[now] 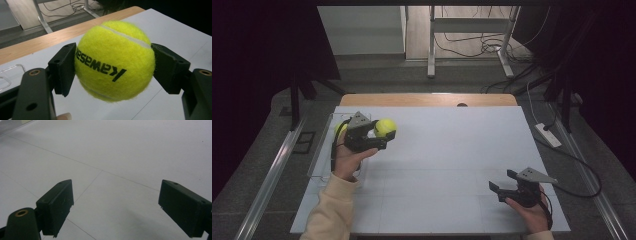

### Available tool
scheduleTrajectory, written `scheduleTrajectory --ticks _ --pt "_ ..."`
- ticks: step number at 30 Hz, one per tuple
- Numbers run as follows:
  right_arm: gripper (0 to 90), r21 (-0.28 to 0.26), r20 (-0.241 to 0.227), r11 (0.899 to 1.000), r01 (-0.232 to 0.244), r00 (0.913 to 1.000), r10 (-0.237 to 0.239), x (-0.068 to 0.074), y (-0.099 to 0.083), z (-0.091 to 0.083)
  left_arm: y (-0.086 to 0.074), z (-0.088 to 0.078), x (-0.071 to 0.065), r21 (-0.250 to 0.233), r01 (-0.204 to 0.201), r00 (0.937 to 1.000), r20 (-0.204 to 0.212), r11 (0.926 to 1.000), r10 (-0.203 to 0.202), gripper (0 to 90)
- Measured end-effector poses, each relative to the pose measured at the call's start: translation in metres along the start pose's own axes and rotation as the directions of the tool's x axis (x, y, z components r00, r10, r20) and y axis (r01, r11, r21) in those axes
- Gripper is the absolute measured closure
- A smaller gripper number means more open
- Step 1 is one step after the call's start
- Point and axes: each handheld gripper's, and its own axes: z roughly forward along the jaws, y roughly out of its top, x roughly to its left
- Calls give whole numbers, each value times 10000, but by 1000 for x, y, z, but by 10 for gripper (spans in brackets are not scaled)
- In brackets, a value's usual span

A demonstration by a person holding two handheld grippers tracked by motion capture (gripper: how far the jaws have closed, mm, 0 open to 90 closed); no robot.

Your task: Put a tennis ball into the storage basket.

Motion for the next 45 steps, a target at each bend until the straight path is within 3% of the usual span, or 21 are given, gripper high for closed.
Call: scheduleTrajectory --ticks 29,45 --pt "124 33 5 10000 46 10000 -46 -1 0 1 -8 -32 33 -347 683 9938 -851 9971 -710 270" --pt "124 2 0 10000 39 10000 -39 0 0 1 -18 -46 57 -255 1230 9793 -1587 9921 -1255 269"
